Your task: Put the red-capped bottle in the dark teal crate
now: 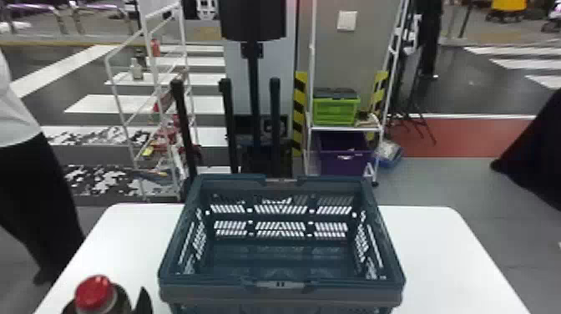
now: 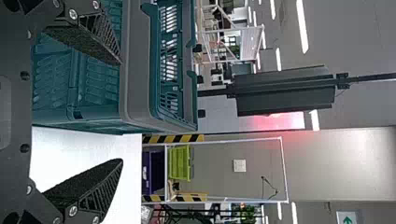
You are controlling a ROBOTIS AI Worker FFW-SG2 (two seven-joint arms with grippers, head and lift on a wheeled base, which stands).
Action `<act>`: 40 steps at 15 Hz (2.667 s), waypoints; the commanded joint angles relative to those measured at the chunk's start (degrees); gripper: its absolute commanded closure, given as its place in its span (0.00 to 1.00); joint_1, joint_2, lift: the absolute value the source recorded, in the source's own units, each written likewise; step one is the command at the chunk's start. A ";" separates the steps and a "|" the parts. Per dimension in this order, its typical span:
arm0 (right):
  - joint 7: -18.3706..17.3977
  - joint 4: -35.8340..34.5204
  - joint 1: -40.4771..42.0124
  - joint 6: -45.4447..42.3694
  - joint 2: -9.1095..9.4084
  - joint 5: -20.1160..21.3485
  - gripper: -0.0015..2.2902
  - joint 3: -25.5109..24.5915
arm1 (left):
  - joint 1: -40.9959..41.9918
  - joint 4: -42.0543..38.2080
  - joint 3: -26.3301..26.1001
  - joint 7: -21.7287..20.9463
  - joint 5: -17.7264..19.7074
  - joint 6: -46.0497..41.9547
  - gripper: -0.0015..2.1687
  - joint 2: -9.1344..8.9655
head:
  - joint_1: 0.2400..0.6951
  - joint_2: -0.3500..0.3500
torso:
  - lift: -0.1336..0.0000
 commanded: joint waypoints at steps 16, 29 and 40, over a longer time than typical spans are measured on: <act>0.08 -0.05 0.76 -0.17 2.76 2.01 0.07 -1.36 | -40.93 -0.05 -0.08 -18.96 3.94 54.28 0.99 6.94 | 0.57 0.50 | 1.00; -0.01 1.97 1.82 -3.69 4.43 1.93 0.07 -2.76 | -70.28 37.74 -23.90 -37.42 -5.73 63.07 0.99 9.05 | 0.57 0.50 | 1.00; -0.53 1.88 2.87 -5.97 4.70 1.93 0.07 -2.76 | -82.24 66.40 -24.52 -49.64 -32.18 58.67 0.99 -0.59 | 0.57 0.50 | 1.00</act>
